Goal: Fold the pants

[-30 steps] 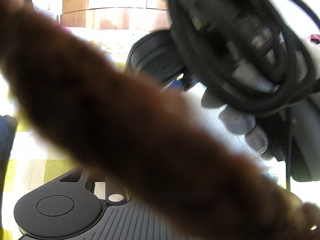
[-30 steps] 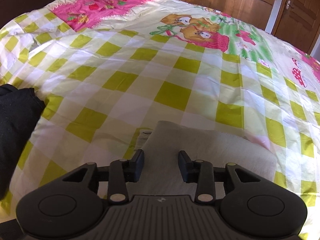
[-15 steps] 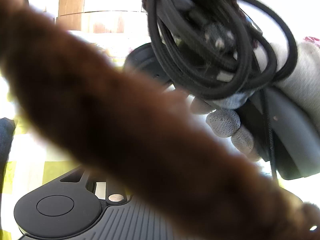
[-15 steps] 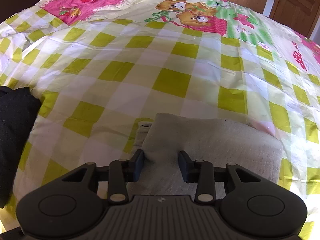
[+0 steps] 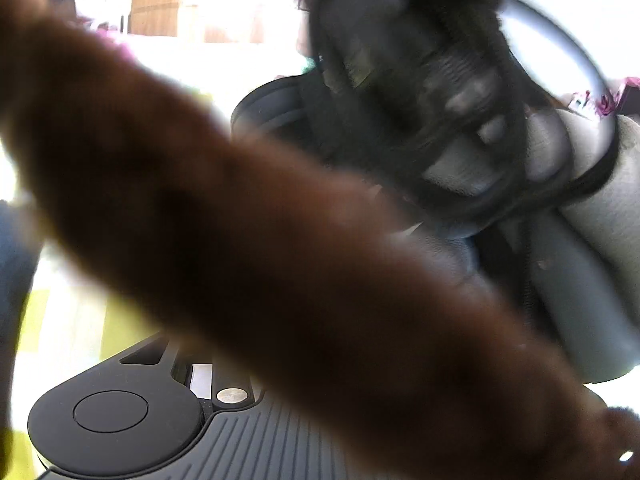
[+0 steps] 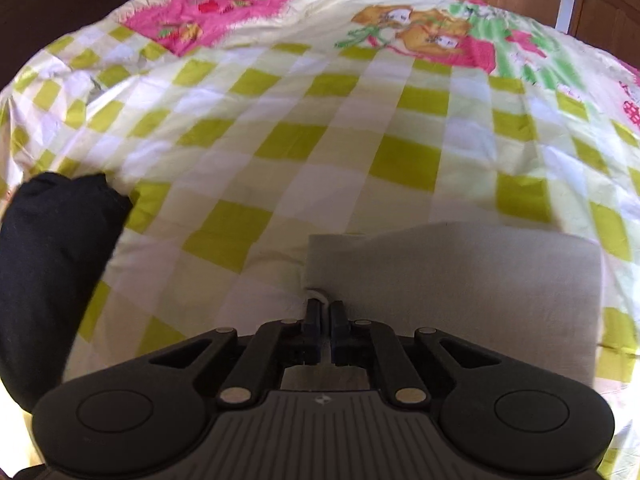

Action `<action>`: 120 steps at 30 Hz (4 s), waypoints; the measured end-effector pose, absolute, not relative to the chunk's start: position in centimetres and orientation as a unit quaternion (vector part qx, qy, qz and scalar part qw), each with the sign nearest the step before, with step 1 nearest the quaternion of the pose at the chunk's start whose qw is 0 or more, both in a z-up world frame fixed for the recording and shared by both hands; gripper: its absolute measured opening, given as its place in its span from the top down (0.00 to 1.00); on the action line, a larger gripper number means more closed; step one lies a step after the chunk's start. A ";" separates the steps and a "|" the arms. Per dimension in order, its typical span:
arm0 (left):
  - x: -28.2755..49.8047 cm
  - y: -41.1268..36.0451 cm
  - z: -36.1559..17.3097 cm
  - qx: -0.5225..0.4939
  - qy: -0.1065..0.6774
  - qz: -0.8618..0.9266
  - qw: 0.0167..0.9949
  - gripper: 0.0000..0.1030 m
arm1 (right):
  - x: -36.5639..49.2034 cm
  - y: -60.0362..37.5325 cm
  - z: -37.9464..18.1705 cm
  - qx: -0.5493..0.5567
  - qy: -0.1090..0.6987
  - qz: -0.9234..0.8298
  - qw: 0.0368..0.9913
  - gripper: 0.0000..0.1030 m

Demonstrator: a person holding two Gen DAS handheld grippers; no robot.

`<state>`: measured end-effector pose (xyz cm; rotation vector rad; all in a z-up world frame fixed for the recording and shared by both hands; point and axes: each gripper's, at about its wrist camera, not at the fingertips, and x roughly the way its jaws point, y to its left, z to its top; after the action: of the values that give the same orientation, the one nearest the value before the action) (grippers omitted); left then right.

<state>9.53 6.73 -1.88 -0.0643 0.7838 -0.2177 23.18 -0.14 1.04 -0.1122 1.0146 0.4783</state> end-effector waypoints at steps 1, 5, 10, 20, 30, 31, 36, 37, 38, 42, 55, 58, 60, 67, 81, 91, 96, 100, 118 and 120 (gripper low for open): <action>9.4 7.0 -2.1 -0.037 0.385 -0.105 0.916 0.67 | 23.0 0.0 1.0 -0.050 0.477 0.240 0.844 0.75; 9.2 7.4 -1.8 -0.047 0.382 -0.107 0.917 0.65 | 22.1 -0.3 2.3 -0.043 0.466 0.280 0.838 0.73; 7.8 7.0 -0.9 -0.031 0.371 -0.094 0.923 0.65 | 20.2 -2.0 4.8 -0.064 0.424 0.271 0.862 0.73; 7.4 4.8 0.5 0.005 0.362 -0.065 0.930 0.64 | 15.9 -8.0 6.1 -0.124 0.384 0.183 0.897 0.73; 8.3 3.8 -1.0 0.021 0.416 -0.038 0.908 0.61 | 13.4 -13.7 4.3 -0.094 0.388 0.123 0.908 0.73; 8.3 3.8 -1.1 0.022 0.417 -0.038 0.908 0.61 | 13.3 -14.0 4.2 -0.092 0.388 0.120 0.909 0.73; 7.9 3.7 -0.1 0.023 0.407 -0.036 0.913 0.61 | 13.1 -14.6 4.2 -0.090 0.383 0.108 0.913 0.73; 7.9 3.7 0.1 0.023 0.403 -0.035 0.914 0.62 | 13.0 -14.5 4.2 -0.094 0.380 0.105 0.914 0.73; 8.1 3.7 0.4 0.022 0.399 -0.034 0.916 0.62 | 13.0 -14.5 4.2 -0.094 0.379 0.105 0.915 0.73; 8.1 4.2 1.4 0.015 0.385 -0.032 0.922 0.61 | 13.0 -14.5 4.2 -0.096 0.380 0.101 0.914 0.73; 9.0 4.7 1.0 0.003 0.383 -0.038 0.923 0.60 | 13.4 -13.4 2.9 -0.116 0.394 0.093 0.907 0.73; 9.3 4.5 0.7 0.004 0.387 -0.041 0.921 0.60 | 13.4 -13.3 2.7 -0.115 0.398 0.093 0.906 0.73; 9.4 4.3 0.5 0.003 0.390 -0.043 0.920 0.60 | 13.4 -13.2 2.6 -0.117 0.399 0.093 0.905 0.72; 9.7 4.2 0.0 0.002 0.398 -0.045 0.916 0.59 | 13.6 -13.7 2.1 -0.106 0.409 0.089 0.902 0.72; 9.8 4.0 0.4 0.003 0.392 -0.045 0.919 0.58 | 13.7 -13.9 2.0 -0.100 0.412 0.084 0.902 0.71; 9.9 4.0 0.8 0.000 0.385 -0.047 0.922 0.58 | 13.9 -14.2 1.9 -0.088 0.413 0.081 0.903 0.70; 9.8 3.9 1.0 0.005 0.380 -0.045 0.924 0.53 | 13.8 -14.2 2.0 -0.083 0.412 0.082 0.904 0.68; 9.8 3.7 1.1 0.011 0.378 -0.041 0.925 0.51 | 13.6 -14.2 2.0 -0.078 0.409 0.084 0.906 0.66; 9.8 2.8 1.7 0.029 0.365 -0.036 0.930 0.34 | 13.5 -14.9 2.1 -0.060 0.403 0.077 0.910 0.65; 9.9 2.7 1.7 0.032 0.366 -0.035 0.930 0.31 | 13.5 -15.0 2.1 -0.059 0.404 0.076 0.910 0.65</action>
<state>9.88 2.69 1.65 0.0646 0.7487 -0.0713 13.53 -14.96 2.11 -0.1221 0.8330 0.1568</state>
